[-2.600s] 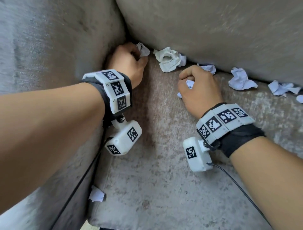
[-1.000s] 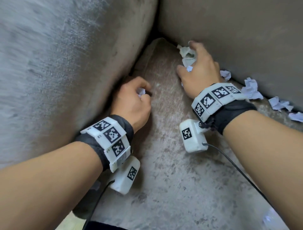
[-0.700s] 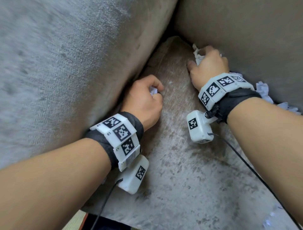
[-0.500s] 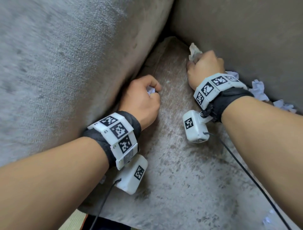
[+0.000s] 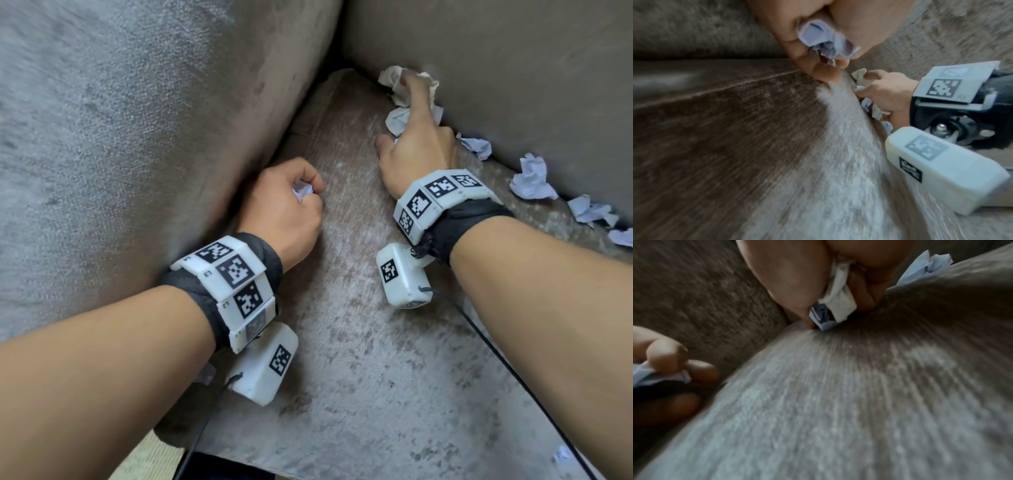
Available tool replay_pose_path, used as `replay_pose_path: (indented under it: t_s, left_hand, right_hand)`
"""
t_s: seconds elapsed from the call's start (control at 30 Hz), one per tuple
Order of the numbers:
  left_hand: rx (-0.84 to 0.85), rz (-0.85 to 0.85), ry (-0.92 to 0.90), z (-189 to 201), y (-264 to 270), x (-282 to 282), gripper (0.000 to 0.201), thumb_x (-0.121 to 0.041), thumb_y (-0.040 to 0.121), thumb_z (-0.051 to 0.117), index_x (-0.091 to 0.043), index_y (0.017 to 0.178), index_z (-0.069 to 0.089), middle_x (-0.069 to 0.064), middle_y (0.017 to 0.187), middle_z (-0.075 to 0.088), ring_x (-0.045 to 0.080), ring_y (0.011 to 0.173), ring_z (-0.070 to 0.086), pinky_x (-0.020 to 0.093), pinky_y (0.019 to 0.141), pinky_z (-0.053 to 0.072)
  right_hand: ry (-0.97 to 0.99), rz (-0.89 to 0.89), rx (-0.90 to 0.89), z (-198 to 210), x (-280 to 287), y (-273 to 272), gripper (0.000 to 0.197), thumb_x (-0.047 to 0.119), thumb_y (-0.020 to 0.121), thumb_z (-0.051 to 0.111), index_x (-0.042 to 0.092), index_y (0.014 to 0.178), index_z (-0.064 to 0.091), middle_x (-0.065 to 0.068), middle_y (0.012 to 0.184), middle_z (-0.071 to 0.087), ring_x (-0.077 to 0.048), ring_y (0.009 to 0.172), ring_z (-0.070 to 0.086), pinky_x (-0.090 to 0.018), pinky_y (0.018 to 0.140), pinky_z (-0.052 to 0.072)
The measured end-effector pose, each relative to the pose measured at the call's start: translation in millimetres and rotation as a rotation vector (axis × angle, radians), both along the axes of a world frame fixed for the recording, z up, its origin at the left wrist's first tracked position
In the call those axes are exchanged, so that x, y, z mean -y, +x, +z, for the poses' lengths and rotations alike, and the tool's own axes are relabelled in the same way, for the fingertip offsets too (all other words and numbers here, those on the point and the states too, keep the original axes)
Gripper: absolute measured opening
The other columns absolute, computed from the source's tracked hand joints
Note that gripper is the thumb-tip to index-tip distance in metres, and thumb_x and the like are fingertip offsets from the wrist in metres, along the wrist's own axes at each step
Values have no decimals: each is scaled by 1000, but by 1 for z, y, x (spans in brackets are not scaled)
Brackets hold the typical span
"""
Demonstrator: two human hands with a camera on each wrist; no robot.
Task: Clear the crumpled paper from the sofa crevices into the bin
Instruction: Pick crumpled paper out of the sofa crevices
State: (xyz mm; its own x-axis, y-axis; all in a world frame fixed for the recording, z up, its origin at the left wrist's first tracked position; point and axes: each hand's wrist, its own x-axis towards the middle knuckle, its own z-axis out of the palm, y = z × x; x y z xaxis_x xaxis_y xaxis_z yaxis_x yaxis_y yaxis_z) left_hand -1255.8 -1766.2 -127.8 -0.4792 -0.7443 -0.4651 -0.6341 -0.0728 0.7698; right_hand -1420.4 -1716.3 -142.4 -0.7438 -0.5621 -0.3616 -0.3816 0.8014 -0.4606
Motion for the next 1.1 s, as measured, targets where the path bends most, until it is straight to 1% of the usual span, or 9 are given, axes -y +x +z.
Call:
replay_pose_path:
  t_s: [0.13,0.4,0.5,0.57,0.67,0.77,0.87,0.97,1.1]
  left_hand:
    - [17,2,1,-3,-2,0,23,-3,80,55,-23,69,58,-11,54,51,19,55,53,27,56,44]
    - [47,4,-2,-7,-4,-2,22,-1,81,54,-20,74,61,-21,49,54,-2,47,46,17,50,34]
    - [70,-16,-29,-6,-4,-2,20,-1,81,55,-18,76,64,-15,54,54,-2,46,44,17,48,34]
    - [81,-17,-20,-5,-4,-1,20,-1,80,55,-18,76,64,-19,53,56,-3,47,47,16,49,35]
    - [101,-10,5,-4,-6,0,16,-7,77,53,-19,74,62,-16,55,61,5,51,54,21,52,42]
    - [141,-41,-22,-1,-13,1,16,-18,69,47,-23,75,61,1,65,66,27,59,62,35,54,53]
    - [216,-109,-100,6,-24,1,10,-14,76,52,-16,69,59,-5,56,57,17,56,55,27,55,45]
    - [283,-156,-174,15,-47,-3,12,-17,81,56,-15,70,59,-7,56,54,7,58,51,22,58,34]
    - [294,-195,-183,23,-85,-16,13,-29,82,59,-17,78,61,-8,67,58,18,74,56,24,65,35]
  right_hand:
    - [127,-11,26,3,5,-11,45,27,93,53,29,136,44,-9,130,49,-32,112,51,-27,76,29]
    - [95,-132,-40,-1,16,-15,26,27,95,45,18,115,60,-14,113,60,-35,102,57,-30,69,32]
    - [65,-147,-57,-4,15,-17,29,32,97,43,11,107,62,-17,108,62,-35,99,56,-31,68,31]
    - [17,-121,-51,-3,8,-13,37,38,98,43,10,79,59,-14,88,63,-35,87,53,-30,65,26]
    - [-49,-109,-22,1,-12,2,51,40,90,54,11,52,36,-3,53,41,-25,62,43,-30,58,19]
    - [-76,-91,-28,3,-40,9,44,29,84,60,12,50,37,-1,62,45,-18,59,41,-26,55,18]
    - [-140,-141,-9,8,-60,6,35,14,79,58,14,50,38,5,74,49,-17,68,46,-22,56,22]
    - [-146,-261,37,17,-76,-3,31,8,74,54,12,49,35,3,52,36,-22,58,41,-29,50,22]
    - [-170,-369,63,19,-97,-18,31,10,79,53,19,57,34,5,52,39,-18,53,41,-28,53,28]
